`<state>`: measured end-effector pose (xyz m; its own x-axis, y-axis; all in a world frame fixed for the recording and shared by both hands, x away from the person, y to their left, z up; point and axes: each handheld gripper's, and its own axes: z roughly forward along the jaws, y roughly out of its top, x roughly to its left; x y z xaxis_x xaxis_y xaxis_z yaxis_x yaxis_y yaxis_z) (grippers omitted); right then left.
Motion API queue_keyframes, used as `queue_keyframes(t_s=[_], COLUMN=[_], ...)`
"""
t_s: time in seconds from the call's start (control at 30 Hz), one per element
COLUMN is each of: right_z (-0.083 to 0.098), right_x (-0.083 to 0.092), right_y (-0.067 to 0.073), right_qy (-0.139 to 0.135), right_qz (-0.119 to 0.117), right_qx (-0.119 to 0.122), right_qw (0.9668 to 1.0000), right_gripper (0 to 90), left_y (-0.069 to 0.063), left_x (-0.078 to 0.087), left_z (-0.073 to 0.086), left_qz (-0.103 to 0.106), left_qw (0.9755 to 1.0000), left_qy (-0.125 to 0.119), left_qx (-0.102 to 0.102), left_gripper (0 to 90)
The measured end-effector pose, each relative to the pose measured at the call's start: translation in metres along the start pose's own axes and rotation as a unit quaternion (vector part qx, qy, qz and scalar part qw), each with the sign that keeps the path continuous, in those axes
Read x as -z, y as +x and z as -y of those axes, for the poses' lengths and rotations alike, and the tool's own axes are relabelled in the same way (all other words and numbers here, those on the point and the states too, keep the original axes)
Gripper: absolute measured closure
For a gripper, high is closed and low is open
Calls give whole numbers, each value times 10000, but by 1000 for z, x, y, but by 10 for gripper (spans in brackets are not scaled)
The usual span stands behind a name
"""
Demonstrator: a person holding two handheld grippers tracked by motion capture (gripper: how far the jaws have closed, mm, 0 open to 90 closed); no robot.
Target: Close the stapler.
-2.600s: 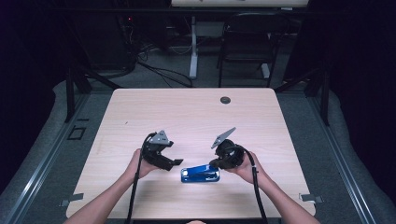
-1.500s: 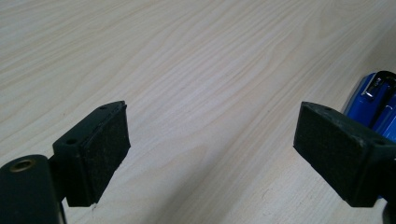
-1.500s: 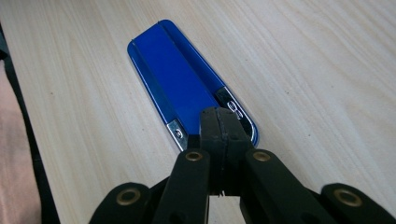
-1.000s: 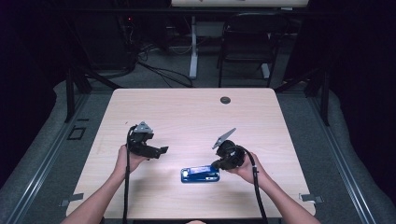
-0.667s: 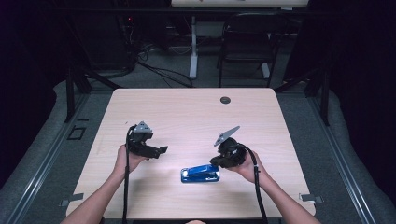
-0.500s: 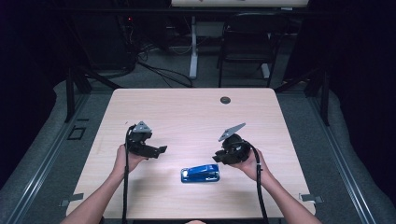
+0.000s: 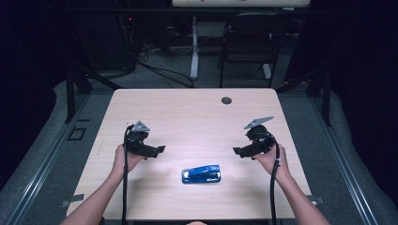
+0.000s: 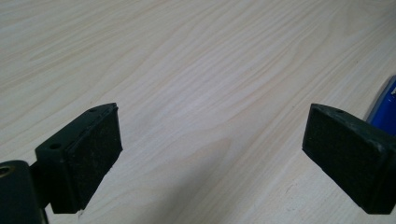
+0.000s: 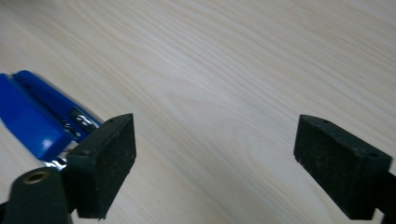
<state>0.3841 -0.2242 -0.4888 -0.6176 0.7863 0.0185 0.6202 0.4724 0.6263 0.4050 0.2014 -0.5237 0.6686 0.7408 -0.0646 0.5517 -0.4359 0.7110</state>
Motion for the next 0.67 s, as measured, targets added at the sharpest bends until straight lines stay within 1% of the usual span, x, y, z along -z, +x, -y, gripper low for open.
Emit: queue_keyframes(t_s=[0.07, 0.13, 0.17, 0.2, 0.23, 0.27, 0.3, 0.33, 0.37, 0.4, 0.47, 0.57, 0.63, 0.67], right_z=[4, 10, 12, 14, 15, 17, 18, 18, 19, 19, 20, 22, 23, 24], right_x=[3, 5, 5, 5, 5, 5, 4, 3, 2, 1, -1, -2, -2, -3], right_y=[-6, -15, -17, -20, -22, -24, -25, -27, -28, -30, -31, -34, -37, -38], right_qy=[-20, 43, 54, 94, 109, 130, 152, 177, 175, 238, 257, 280, 276, 269], right_qz=[118, 138, 179, 164, 187, 199, 242, 231, 215, 226, 212, 246, 322, 298], right_qx=[-103, -258, -316, -372, -400, -394, -409, -413, -442, -429, -453, -460, -474, -505], right_qw=[9999, 9996, 9993, 9991, 9990, 9989, 9988, 9987, 9986, 9985, 9984, 9982, 9980, 9979], right_gripper=[77, 39, 29, 23, 16, 2, 0, 0, 0, 0, 0, 0, 0, 0], left_y=[2, 4, 5, 6, 6, 7, 8, 9, 10, 11, 14, 19, 23, 25], left_x=[0, 0, 0, 0, -1, 0, -1, -1, -2, -2, -4, -7, -9, -10], left_z=[0, 1, 1, 1, 2, 2, 2, 2, 3, 3, 4, 6, 8, 9], left_qz=[-22, -70, -52, -53, -98, -87, -79, -73, -114, -101, -76, -105, -121, -125], left_qw=[10000, 9999, 9999, 9999, 9998, 9999, 9998, 9998, 9997, 9997, 9995, 9991, 9987, 9985], left_qy=[-2, -3, 6, 3, -6, 18, 8, 27, 2, 21, 80, 131, 180, 216], left_qx=[53, 84, 110, 140, 147, 138, 175, 177, 217, 235, 311, 392, 451, 478], left_gripper=[39, 32, 30, 25, 22, 20, 17, 16, 14, 12, 5, 5, 4, 4])
